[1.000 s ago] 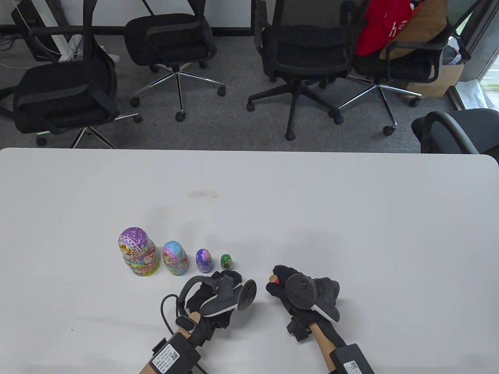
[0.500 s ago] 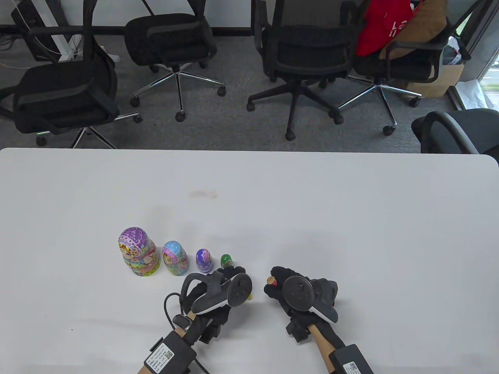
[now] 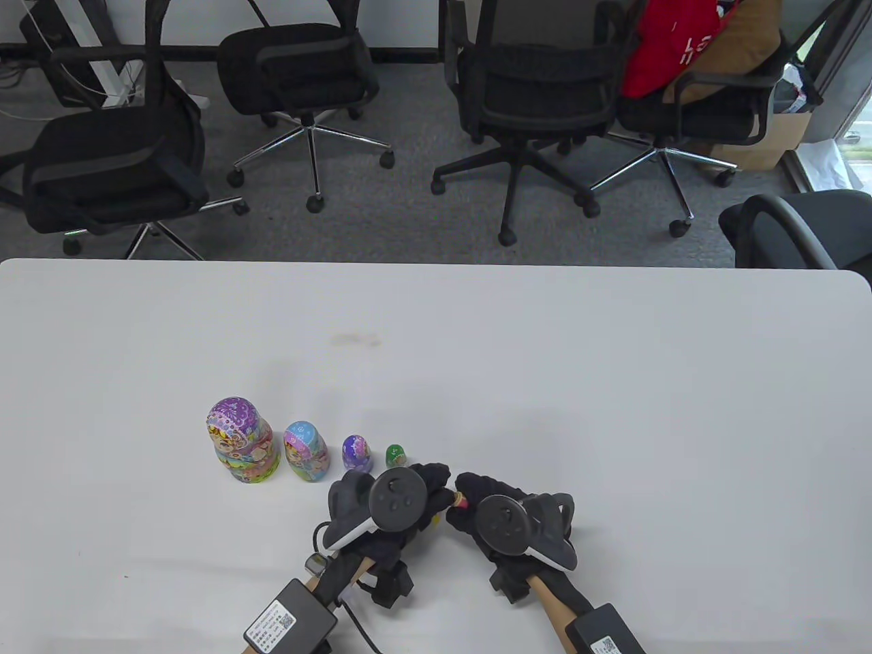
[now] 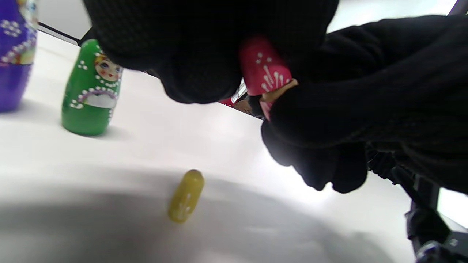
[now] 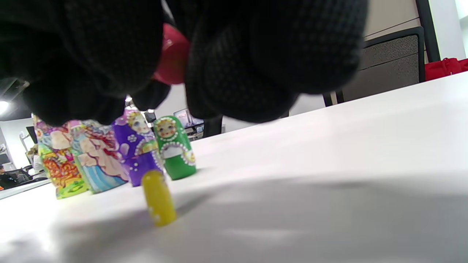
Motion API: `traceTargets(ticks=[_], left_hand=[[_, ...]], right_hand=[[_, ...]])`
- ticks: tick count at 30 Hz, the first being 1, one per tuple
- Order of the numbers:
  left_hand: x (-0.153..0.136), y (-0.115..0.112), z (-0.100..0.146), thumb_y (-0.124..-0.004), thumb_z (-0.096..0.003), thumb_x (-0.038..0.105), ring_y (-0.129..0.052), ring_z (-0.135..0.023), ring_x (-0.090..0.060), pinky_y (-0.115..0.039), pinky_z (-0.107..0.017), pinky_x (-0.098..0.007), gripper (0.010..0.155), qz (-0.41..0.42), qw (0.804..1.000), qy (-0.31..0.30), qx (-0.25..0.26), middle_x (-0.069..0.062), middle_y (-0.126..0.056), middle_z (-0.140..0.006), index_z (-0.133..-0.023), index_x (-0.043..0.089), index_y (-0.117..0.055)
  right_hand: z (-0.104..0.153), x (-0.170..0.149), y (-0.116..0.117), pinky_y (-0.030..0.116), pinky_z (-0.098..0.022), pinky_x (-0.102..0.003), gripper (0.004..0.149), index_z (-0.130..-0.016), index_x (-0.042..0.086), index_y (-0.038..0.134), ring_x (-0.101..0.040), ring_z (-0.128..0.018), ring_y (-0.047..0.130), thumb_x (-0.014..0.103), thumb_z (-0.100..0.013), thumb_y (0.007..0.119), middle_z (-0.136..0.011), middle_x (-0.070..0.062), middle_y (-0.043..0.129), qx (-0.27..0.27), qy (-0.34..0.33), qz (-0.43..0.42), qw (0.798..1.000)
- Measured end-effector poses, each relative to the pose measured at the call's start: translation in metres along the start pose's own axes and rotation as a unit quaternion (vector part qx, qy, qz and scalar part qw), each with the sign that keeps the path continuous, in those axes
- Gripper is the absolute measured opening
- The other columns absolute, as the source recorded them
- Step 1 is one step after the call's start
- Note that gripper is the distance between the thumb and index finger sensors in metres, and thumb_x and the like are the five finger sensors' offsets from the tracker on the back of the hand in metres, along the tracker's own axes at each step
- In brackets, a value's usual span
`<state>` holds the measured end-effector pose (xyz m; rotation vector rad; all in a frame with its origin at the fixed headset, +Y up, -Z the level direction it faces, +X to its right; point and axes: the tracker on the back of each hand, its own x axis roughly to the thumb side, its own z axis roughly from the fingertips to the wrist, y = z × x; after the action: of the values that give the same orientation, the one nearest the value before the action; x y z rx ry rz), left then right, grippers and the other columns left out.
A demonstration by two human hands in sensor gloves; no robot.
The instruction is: Separate nested Russian dolls into individual dolls
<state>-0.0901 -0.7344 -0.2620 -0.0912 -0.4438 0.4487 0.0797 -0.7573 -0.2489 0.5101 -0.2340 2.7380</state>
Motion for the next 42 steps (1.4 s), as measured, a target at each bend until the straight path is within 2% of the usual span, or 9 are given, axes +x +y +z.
traceTargets(ticks=[9,16,20,32,36,42], left_hand=[[0.001,-0.002,0.001,-0.076,-0.0528,0.039,-0.104,-0.056,-0.015,-0.094,-0.036,-0.027,0.049,0.009,1.000,0.000,0.006,-0.008,-0.101,-0.079,-0.094,0.013,-0.085],[-0.001,-0.008,0.002,-0.075,-0.0524,0.036,-0.103,-0.050,-0.012,-0.095,-0.031,-0.022,0.049,0.024,0.999,-0.008,0.030,-0.011,-0.100,-0.073,-0.092,0.008,-0.084],[-0.003,-0.009,0.002,-0.075,-0.0525,0.035,-0.103,-0.050,-0.013,-0.095,-0.031,-0.022,0.049,0.036,0.999,-0.006,0.033,-0.012,-0.099,-0.073,-0.092,0.007,-0.083],[-0.003,-0.009,0.003,-0.075,-0.0529,0.036,-0.102,-0.052,-0.014,-0.094,-0.033,-0.024,0.049,0.034,0.999,-0.006,0.030,-0.012,-0.098,-0.076,-0.093,0.008,-0.082],[-0.001,-0.008,0.003,-0.075,-0.0532,0.036,-0.102,-0.054,-0.015,-0.094,-0.034,-0.025,0.049,0.012,0.999,-0.009,0.044,-0.011,-0.097,-0.078,-0.094,0.010,-0.082],[-0.001,-0.007,-0.001,-0.076,-0.0530,0.036,-0.102,-0.050,-0.012,-0.093,-0.030,-0.024,0.049,-0.010,0.999,-0.005,0.046,-0.011,-0.098,-0.079,-0.094,0.011,-0.083]], right_hand=[[0.001,0.003,0.000,0.090,-0.030,-0.026,0.060,-0.086,0.004,0.079,-0.017,-0.042,0.098,0.040,-0.039,0.086,-0.065,-0.009,0.097,-0.004,-0.003,-0.013,1.000],[0.001,-0.001,0.001,0.091,-0.032,-0.027,0.062,-0.090,-0.002,0.073,-0.021,-0.045,0.098,0.030,-0.039,0.088,-0.069,-0.016,0.094,0.010,0.038,-0.102,0.994],[0.002,0.000,0.002,0.091,-0.033,-0.028,0.062,-0.091,-0.004,0.071,-0.023,-0.046,0.097,0.027,-0.040,0.087,-0.070,-0.018,0.092,0.012,0.038,-0.110,0.993],[0.002,-0.001,0.006,0.090,-0.034,-0.028,0.062,-0.092,-0.002,0.069,-0.022,-0.048,0.097,0.028,-0.041,0.086,-0.071,-0.016,0.091,0.015,0.042,-0.120,0.992],[0.000,-0.004,0.006,0.090,-0.037,-0.029,0.064,-0.095,-0.002,0.066,-0.022,-0.050,0.096,0.029,-0.042,0.084,-0.074,-0.015,0.090,0.022,0.048,-0.130,0.990],[-0.002,-0.008,0.008,0.089,-0.038,-0.031,0.065,-0.097,-0.002,0.064,-0.024,-0.052,0.095,0.030,-0.043,0.083,-0.077,-0.015,0.089,0.034,0.052,-0.134,0.989]])
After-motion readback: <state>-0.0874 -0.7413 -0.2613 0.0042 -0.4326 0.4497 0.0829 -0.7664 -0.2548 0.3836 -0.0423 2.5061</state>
